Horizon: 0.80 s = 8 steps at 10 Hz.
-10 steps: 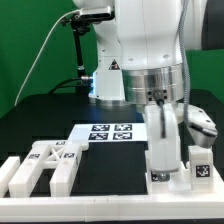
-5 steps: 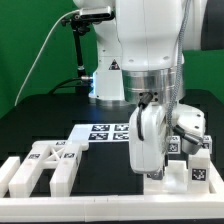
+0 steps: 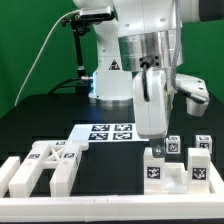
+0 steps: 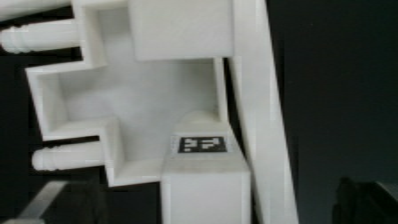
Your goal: Assemble chair
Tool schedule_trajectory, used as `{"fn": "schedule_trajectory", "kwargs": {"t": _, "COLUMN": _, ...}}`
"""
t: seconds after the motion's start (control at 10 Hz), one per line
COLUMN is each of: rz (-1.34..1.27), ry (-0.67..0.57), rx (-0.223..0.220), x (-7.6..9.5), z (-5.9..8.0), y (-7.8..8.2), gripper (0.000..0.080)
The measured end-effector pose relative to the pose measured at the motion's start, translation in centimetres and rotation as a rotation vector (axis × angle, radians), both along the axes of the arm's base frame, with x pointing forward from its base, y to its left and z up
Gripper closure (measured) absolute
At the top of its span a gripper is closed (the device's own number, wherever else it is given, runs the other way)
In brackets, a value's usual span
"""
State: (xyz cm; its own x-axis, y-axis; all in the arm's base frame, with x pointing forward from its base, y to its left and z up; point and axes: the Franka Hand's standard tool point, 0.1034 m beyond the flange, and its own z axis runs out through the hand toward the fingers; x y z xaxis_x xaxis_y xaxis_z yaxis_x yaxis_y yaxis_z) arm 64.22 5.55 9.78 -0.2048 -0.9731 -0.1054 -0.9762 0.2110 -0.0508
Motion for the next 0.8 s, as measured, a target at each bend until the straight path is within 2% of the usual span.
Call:
{"fn": "schedule_trajectory", "kwargs": {"t": 0.4, "rz": 0.0, "ry": 0.003, "rx": -0.002, "x": 0.0, "z": -0.2, "y": 0.0, "gripper": 0.015}}
{"fn": "schedule_trajectory", "kwargs": {"t": 0.6, "rz": 0.125, "ry": -0.021, "rx": -0.007, "x": -0.1, "z": 0.5, "y": 0.1, "gripper": 0.015}}
{"fn": "schedule_trajectory", "kwargs": {"t": 0.8, "rz": 0.293, "ry": -0.049, "rx": -0.023, "x": -1.5, "z": 0.8, "y": 0.0, "gripper": 0.015}}
